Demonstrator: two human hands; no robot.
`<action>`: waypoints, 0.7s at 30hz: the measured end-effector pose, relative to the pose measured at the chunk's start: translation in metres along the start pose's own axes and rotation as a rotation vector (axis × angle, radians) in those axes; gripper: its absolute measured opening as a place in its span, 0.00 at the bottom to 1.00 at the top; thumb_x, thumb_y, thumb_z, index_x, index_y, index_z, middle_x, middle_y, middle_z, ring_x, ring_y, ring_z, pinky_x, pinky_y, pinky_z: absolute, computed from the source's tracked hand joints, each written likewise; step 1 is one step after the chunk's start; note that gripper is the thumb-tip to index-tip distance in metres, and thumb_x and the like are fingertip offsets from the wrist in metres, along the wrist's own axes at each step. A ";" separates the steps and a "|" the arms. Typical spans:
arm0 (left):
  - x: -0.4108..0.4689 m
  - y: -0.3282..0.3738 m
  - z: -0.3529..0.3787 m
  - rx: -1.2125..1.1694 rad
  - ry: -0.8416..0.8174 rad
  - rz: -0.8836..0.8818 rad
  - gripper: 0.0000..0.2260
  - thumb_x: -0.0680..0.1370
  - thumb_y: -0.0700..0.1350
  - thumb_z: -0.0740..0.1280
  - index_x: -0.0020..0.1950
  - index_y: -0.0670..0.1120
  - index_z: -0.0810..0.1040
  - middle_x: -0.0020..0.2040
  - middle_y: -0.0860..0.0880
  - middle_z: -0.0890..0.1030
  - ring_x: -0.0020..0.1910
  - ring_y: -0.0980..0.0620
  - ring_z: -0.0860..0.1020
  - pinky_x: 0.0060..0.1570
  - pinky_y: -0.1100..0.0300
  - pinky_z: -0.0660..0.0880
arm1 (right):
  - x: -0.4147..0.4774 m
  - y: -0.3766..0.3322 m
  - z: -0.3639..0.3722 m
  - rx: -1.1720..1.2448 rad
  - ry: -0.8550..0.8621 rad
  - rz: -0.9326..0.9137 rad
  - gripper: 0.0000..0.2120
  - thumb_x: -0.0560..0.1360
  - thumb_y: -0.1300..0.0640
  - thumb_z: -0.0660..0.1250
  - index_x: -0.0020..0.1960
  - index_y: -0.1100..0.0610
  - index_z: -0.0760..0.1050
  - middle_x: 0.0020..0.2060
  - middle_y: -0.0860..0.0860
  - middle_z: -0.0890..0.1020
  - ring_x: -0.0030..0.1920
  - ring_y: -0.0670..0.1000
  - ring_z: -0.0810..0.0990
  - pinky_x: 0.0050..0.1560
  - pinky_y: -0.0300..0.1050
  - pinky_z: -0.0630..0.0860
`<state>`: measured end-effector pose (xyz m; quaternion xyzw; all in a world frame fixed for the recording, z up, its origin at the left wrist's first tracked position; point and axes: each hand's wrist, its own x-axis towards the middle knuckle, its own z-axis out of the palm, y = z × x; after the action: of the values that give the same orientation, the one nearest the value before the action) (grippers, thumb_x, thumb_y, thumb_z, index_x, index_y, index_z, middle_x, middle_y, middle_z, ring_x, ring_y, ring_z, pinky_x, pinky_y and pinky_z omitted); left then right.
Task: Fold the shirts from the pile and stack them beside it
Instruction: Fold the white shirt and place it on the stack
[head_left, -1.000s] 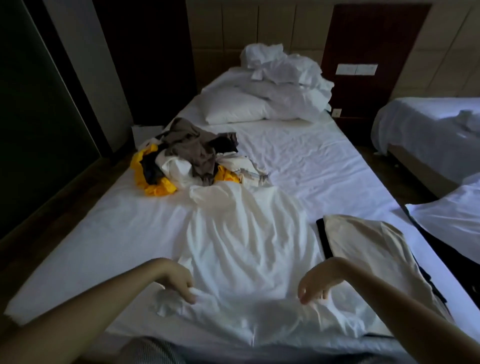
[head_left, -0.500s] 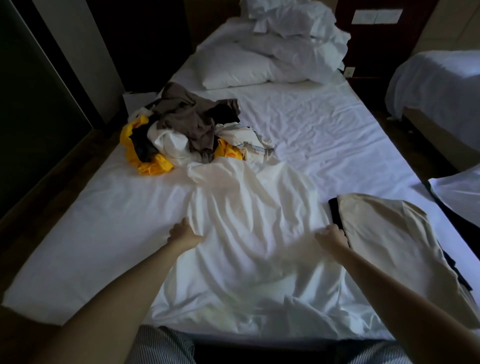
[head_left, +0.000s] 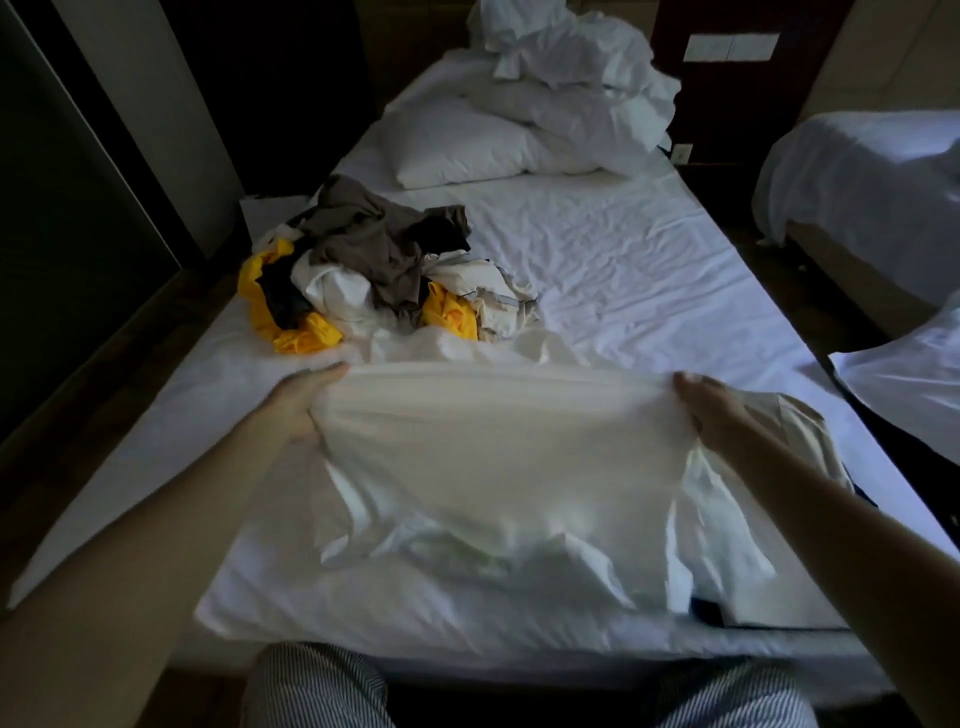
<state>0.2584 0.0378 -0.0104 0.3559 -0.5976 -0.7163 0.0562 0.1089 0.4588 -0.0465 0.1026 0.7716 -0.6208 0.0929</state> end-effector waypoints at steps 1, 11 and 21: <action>-0.005 0.017 -0.004 -0.008 0.002 0.048 0.06 0.80 0.43 0.63 0.54 0.44 0.77 0.56 0.47 0.78 0.42 0.51 0.80 0.41 0.58 0.77 | -0.001 -0.017 -0.005 0.066 0.024 -0.040 0.12 0.78 0.57 0.63 0.36 0.57 0.72 0.22 0.47 0.76 0.25 0.45 0.73 0.23 0.34 0.69; -0.058 0.149 0.004 -0.051 0.032 0.327 0.01 0.79 0.42 0.66 0.48 0.45 0.76 0.50 0.47 0.78 0.46 0.51 0.77 0.47 0.57 0.74 | -0.007 -0.163 -0.033 0.318 -0.115 -0.255 0.04 0.78 0.58 0.63 0.45 0.56 0.74 0.43 0.49 0.77 0.43 0.46 0.76 0.36 0.36 0.76; -0.047 0.128 0.006 0.188 0.047 0.016 0.18 0.77 0.40 0.67 0.67 0.45 0.72 0.53 0.44 0.79 0.49 0.45 0.76 0.51 0.51 0.73 | 0.005 -0.134 -0.026 0.209 -0.081 0.017 0.07 0.72 0.59 0.72 0.43 0.61 0.75 0.42 0.55 0.77 0.39 0.51 0.77 0.36 0.43 0.78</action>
<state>0.2459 0.0307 0.1258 0.3714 -0.6637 -0.6479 0.0425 0.0675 0.4564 0.0831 0.0930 0.6974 -0.7007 0.1183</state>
